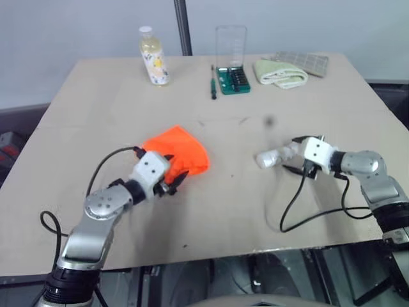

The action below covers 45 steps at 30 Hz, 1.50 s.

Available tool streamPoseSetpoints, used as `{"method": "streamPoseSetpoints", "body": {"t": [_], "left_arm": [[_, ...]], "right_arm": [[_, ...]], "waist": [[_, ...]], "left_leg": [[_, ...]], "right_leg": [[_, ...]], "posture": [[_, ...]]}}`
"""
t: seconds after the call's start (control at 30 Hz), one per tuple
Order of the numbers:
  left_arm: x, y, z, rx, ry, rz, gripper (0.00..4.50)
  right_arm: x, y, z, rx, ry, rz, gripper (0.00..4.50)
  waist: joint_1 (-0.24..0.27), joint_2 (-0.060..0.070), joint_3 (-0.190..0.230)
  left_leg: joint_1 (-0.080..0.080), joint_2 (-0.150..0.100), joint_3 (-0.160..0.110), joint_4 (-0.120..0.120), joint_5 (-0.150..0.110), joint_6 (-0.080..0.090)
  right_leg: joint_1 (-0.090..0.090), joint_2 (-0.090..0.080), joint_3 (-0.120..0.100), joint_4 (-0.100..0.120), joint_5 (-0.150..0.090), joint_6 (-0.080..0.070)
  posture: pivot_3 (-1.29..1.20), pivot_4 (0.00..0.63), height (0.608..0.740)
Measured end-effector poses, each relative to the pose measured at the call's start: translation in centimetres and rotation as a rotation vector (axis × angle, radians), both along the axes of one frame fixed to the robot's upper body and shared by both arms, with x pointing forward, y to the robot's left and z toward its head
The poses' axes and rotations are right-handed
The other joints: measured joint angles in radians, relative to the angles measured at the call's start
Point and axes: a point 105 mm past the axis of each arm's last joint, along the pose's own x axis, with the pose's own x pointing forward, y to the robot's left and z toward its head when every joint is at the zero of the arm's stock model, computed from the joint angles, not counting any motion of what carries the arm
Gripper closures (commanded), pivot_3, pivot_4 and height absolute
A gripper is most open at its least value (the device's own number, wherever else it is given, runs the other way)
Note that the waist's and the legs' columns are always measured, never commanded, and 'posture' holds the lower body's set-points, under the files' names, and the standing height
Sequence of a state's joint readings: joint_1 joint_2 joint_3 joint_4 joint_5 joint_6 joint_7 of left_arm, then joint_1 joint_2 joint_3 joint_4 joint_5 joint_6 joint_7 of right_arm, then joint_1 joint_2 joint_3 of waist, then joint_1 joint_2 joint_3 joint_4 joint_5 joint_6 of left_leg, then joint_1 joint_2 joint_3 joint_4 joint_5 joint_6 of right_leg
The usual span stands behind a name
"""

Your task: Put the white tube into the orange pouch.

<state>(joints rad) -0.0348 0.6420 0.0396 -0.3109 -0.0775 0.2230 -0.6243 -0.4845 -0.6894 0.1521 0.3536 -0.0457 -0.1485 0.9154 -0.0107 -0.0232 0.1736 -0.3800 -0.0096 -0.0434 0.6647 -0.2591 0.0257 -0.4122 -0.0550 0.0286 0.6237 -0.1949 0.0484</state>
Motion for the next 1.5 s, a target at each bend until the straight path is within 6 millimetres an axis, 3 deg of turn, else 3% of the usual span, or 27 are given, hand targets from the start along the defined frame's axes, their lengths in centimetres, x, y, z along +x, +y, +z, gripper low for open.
{"method": "streamPoseSetpoints", "body": {"t": [0.13,0.23,0.37,0.43,0.67,0.97,1.27,1.5], "left_arm": [[0.2,0.0,0.6,0.067,-0.111,-0.002,1.30],[0.2,0.0,1.0,0.118,-0.188,-0.007,2.12],[0.0,-0.1,1.0,0.158,-0.234,-0.022,4.03],[-0.3,0.1,0.7,0.189,-0.236,-0.032,4.45],[-0.6,0.5,0.6,0.319,-0.291,-0.058,4.45],[-0.8,1.8,0.7,0.103,-0.145,0.012,4.45],[-0.6,3.4,1.7,0.093,-0.138,0.052,4.45],[-0.9,3.8,1.9,0.068,-0.125,0.077,4.45]], "right_arm": [[-0.3,0.2,-0.1,0.009,0.013,0.008,0.00],[-0.3,0.2,-0.1,0.008,0.015,0.008,0.00],[-0.3,0.2,-0.1,0.007,0.015,0.010,0.00],[-0.3,0.2,0.0,0.006,0.016,0.011,0.00],[-0.1,0.4,0.0,0.010,0.019,0.012,0.00],[1.0,0.2,0.0,0.041,0.053,0.016,0.00],[3.2,0.5,0.5,0.003,0.029,0.029,0.00],[3.8,0.3,-0.2,0.110,0.182,-0.023,0.00]], "waist": [[-0.001,0.000,0.000],[-0.001,0.000,0.000],[-0.001,0.000,0.000],[-0.002,0.000,0.000],[-0.002,0.000,0.000],[-0.005,0.000,0.000],[-0.007,0.000,0.000],[-0.008,-0.001,0.000]], "left_leg": [[0.000,0.001,0.000,-0.001,0.000,0.000],[0.000,0.001,0.001,-0.001,0.000,0.000],[0.000,0.001,0.001,-0.001,0.000,0.000],[0.000,0.001,0.001,-0.001,0.000,0.000],[0.000,0.001,0.002,-0.002,0.000,0.000],[0.001,0.002,0.002,-0.001,0.000,0.000],[0.001,0.002,0.003,-0.001,0.000,0.000],[0.002,0.003,0.002,-0.002,0.000,0.000]], "right_leg": [[-0.001,0.000,0.000,0.000,0.000,0.000],[-0.001,0.000,0.000,0.000,0.000,0.000],[-0.001,0.000,0.000,0.000,0.000,0.000],[-0.001,0.000,0.000,0.000,0.000,0.000],[-0.001,0.000,0.000,0.000,0.000,0.000],[-0.002,0.001,0.000,0.001,0.000,0.000],[-0.001,0.001,0.001,0.001,0.000,0.000],[-0.001,0.001,0.001,0.001,0.000,0.000]], "posture": [[0.00,0.150,0.740],[0.00,0.150,0.740],[0.00,0.150,0.740],[0.00,0.150,0.740],[0.00,0.150,0.740],[0.00,0.150,0.740],[0.00,0.150,0.740],[0.00,0.150,0.740]]}}
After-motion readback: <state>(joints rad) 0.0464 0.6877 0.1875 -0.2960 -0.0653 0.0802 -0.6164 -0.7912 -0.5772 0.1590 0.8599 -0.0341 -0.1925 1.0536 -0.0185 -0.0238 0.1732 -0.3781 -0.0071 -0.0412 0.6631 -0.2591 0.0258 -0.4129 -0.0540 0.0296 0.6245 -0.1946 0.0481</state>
